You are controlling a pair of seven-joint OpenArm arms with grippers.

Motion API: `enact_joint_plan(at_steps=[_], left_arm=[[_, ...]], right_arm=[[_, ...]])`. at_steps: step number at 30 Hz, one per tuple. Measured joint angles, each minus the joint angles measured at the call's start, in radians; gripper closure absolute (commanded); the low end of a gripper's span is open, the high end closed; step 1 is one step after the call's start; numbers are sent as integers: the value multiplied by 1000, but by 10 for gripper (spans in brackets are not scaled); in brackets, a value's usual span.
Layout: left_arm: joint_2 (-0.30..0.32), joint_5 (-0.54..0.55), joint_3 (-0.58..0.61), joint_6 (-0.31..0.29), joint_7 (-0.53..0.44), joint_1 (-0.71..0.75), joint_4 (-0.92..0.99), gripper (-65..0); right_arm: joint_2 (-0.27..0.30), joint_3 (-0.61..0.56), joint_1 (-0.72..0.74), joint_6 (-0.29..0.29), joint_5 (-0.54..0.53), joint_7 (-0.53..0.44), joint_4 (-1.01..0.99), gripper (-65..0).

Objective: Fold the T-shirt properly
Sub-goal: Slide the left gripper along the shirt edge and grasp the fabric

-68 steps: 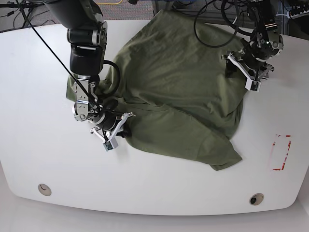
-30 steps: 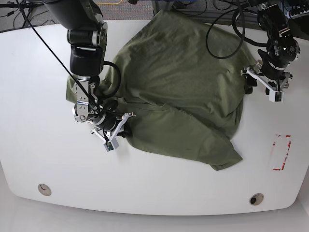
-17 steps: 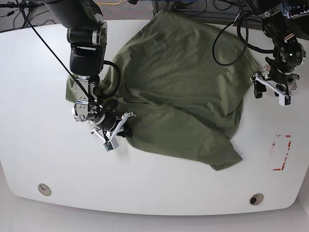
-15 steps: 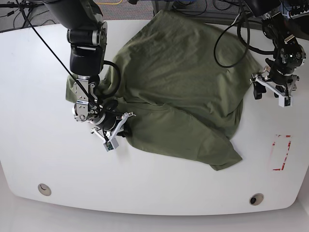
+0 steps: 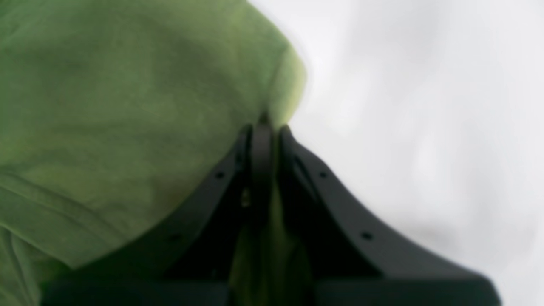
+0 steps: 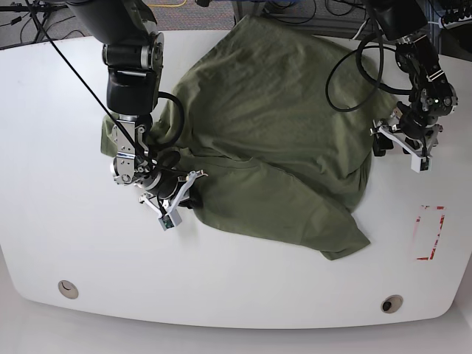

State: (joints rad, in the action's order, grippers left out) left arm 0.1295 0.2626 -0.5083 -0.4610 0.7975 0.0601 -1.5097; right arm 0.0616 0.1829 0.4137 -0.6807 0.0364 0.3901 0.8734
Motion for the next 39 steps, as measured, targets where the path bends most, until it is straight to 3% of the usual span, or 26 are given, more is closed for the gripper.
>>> enact_joint_plan(at_steps=[24,39], left_arm=[[32,12,102,-39,-61,-17,108,-421],[8,32,142,-46,-90,-13,111,-411]], right_arm=[[0,-1,-15,-4,0,3,22,-3],[0,-1,-19,-4,-1,-5,23,-8]])
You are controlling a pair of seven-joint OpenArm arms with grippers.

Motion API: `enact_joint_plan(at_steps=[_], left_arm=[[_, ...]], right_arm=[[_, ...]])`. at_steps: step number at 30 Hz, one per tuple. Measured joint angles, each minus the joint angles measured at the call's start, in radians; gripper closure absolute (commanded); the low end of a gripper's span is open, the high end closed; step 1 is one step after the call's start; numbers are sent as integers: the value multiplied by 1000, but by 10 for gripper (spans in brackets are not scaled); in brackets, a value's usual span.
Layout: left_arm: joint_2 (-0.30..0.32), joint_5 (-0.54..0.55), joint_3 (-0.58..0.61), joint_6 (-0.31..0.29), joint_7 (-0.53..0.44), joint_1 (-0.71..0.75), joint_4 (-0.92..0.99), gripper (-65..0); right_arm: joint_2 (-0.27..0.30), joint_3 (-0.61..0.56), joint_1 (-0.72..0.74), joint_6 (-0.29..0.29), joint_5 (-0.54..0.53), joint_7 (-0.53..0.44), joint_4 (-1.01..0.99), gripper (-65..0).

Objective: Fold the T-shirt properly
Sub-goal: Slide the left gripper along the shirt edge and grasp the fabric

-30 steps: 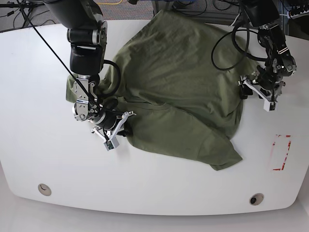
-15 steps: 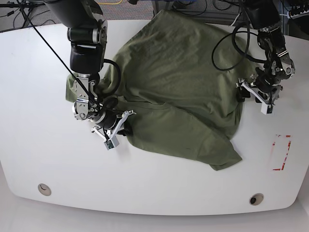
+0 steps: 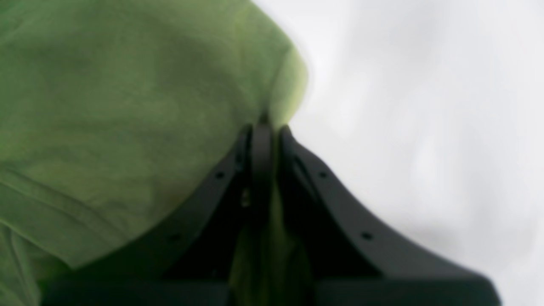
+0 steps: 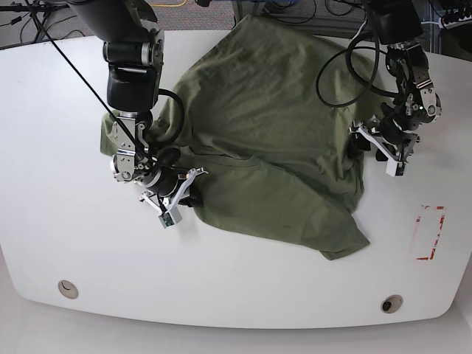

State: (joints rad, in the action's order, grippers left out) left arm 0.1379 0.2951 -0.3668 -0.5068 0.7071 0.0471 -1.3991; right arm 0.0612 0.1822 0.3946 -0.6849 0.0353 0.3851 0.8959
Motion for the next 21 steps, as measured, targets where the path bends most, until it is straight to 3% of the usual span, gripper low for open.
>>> enact_joint_plan(at_steps=[4,6,10,21], left_arm=[[-2,2,5,-1,-1,-1,0,-335],[-2,3,5,-3,-1,-1,1,-155],[-5,9,5,-3,1,5,3,-17],[-11,18,6,-10,13,16,-11,-21]], right_arm=[[0,0,-2,0,-4,0,0,-9],[0,0,-3,0,-7,-2,0,-10],[0,0,-5,0,-7,-10,0,-10],[0,0,-2,0,-7,-6,0,-12]])
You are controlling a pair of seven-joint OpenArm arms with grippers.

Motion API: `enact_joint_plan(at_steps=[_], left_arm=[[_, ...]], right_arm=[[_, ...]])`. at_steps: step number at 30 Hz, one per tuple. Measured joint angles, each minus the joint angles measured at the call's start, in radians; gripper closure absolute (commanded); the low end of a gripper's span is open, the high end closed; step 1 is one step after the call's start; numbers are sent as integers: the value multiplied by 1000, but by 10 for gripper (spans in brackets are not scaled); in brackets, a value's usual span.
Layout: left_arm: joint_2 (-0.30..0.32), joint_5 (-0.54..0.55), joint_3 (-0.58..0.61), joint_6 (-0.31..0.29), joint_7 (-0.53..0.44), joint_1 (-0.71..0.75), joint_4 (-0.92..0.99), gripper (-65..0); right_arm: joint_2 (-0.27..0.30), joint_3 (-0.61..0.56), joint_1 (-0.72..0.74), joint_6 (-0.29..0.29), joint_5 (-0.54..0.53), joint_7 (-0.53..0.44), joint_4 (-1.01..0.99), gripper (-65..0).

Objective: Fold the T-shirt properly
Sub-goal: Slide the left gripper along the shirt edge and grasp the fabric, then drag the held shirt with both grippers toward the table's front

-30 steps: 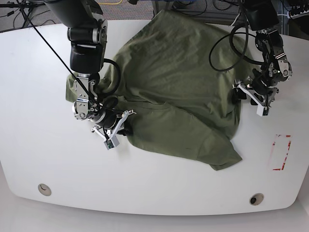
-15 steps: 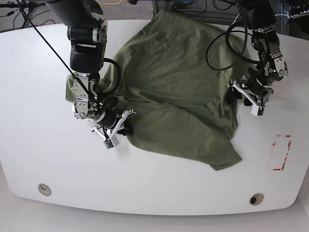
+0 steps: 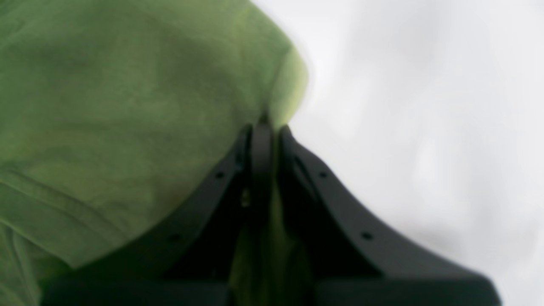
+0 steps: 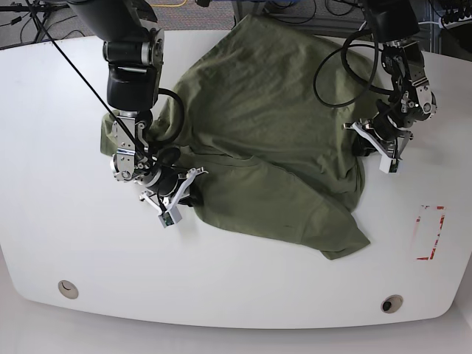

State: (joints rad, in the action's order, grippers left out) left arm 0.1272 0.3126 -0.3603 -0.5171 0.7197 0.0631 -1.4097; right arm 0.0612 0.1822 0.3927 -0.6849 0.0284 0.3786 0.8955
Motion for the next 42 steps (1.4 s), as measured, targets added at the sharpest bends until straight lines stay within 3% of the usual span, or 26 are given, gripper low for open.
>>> enact_joint_plan(at_steps=[10,17,21,34,42], left_arm=[[-3,4,-5,1,3,3,-10,-6],[-4,-2,-5,0,56,-24,-20,0],[-6,-35,-10,0,145,-78,-45,0],[5,-19,-3,7,200,-155,-166,0],[22,-19,34,11,196,-200,-140,-1]], right_arm=[[0,0,3,0,-1,2,-2,-6],[0,1,5,0,0,11,8,-6],[0,8,-1,-3,13,60,45,-6],[8,14,-41,-4,19,237,291,-2],[5,17,-106,-7,19,340,463,-3]])
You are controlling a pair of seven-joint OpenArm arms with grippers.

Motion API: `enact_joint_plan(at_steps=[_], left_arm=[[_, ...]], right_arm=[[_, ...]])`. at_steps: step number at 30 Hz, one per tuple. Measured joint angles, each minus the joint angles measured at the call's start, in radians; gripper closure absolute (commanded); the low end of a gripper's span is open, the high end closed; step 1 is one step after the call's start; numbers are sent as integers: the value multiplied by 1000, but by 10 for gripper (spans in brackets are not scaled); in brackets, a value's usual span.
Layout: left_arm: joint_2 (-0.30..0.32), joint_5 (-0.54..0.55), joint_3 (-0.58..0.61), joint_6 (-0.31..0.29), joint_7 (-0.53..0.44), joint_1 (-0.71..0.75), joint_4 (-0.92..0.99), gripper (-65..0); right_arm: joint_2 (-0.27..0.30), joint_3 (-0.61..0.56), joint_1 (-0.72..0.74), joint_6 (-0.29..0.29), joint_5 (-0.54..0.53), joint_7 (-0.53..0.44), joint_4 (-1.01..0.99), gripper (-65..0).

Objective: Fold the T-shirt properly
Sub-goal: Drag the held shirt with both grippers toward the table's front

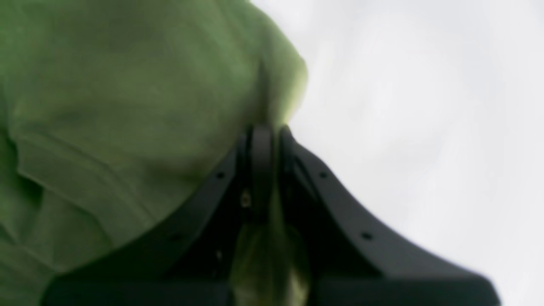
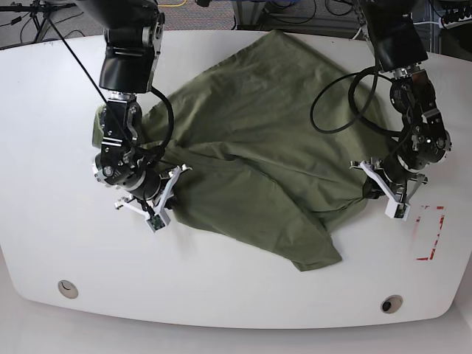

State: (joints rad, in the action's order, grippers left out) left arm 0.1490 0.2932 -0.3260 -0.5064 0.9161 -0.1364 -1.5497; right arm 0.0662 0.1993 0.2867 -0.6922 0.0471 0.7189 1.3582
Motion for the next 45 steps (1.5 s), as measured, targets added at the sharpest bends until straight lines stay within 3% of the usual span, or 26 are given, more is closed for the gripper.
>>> enact_joint_plan(at_steps=[3,9,12,14,18,23,31,33,37,41,45], left_arm=[[18,-2,29,-3,-4,-33,45,-2],[55,-5,101,0,-35,-124,129,-9],[117,6,260,-12,-111,-285,325,-10],[107,-16,277,-9,-98,-350,375,-10],[115,28,302,-18,-185,-439,441,-12],[98,15,306,-11,-182,-492,520,-34],[96,-1,285,-14,-120,-496,567,-207],[98,-2,276,-15,-116,-496,559,-323],[113,16,231,-20,-121,-493,554,-368],[129,-7,221,-15,-112,-483,522,-328],[133,-10,218,-16,-95,-480,464,-145]], right_arm=[[-8,3,-71,2,4,69,134,-3],[-8,3,-134,-8,-2,90,203,-2],[0,5,-172,-8,-10,69,237,-2],[7,8,-201,-5,-30,47,258,-2],[6,10,-230,-8,-1,71,267,-2],[5,16,-266,-8,-3,64,317,-1],[-16,12,-313,-5,-17,56,417,0],[-16,18,-319,-5,-17,56,439,0],[-14,17,-314,-5,-10,75,468,0],[-8,16,-286,-5,-11,75,469,0],[1,6,-239,-5,-11,79,464,0]])
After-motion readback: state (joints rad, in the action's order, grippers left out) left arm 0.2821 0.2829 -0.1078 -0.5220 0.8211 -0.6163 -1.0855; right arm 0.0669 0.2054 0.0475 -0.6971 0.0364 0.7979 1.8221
